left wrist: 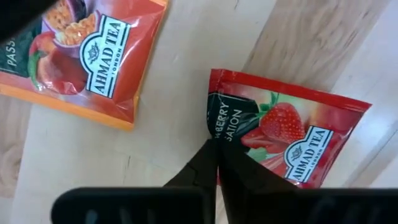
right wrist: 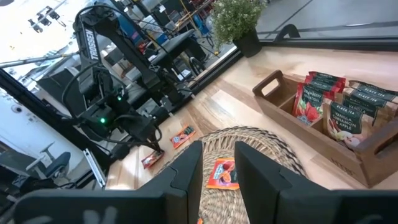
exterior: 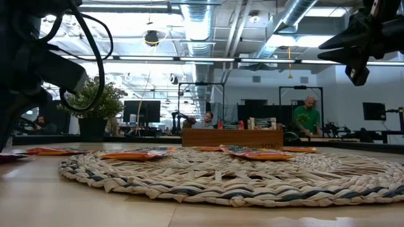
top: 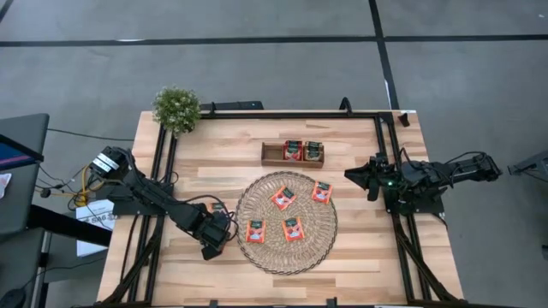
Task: Pick & Place Tea
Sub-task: Put the red tea bag into the middle section of the wooden organizer
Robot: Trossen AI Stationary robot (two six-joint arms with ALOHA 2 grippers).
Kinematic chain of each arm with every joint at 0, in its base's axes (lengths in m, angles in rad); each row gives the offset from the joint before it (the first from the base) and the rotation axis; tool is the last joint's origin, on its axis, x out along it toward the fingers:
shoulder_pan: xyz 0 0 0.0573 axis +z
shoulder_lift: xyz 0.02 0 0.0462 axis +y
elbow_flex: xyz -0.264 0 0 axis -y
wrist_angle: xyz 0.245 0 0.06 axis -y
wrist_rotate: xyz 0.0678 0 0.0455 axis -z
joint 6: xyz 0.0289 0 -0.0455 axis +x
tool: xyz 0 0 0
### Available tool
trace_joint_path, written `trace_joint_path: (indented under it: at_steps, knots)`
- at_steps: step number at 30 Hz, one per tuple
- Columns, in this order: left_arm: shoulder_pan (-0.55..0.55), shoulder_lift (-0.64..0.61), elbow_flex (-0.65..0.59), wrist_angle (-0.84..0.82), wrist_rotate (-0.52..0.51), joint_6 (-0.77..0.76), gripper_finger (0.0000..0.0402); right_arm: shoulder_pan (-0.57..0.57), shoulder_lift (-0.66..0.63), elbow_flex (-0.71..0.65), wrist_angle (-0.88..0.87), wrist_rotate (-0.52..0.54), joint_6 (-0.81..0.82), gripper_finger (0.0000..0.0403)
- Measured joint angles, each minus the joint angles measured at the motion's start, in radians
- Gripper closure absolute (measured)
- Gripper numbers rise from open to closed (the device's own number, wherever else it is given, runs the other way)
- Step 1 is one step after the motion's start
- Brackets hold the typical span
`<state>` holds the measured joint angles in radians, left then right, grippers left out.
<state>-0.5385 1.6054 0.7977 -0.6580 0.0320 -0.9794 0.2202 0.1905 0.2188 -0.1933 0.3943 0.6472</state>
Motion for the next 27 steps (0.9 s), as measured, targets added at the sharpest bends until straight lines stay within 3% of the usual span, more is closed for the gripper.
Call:
trace_joint_path:
  at_steps: [7,12,20,27]
  knots:
    - [-0.005,-0.112,0.048,-0.138,0.033,-0.038,0.0401,0.0,0.0,0.0,-0.017,0.0,0.0,0.0317]
    - [-0.007,-0.147,0.203,-0.323,-0.089,0.016,0.0401,0.0,0.0,0.0,-0.018,0.0,0.0,0.0317]
    - [0.089,-0.146,0.443,-0.372,-0.416,0.344,0.0401,0.0,0.0,0.0,-0.035,0.0,-0.001,0.0317]
    - [0.306,-0.085,0.574,-0.301,-0.506,0.677,0.0401,0.0,0.0,0.0,-0.062,0.0,-0.003,0.0317]
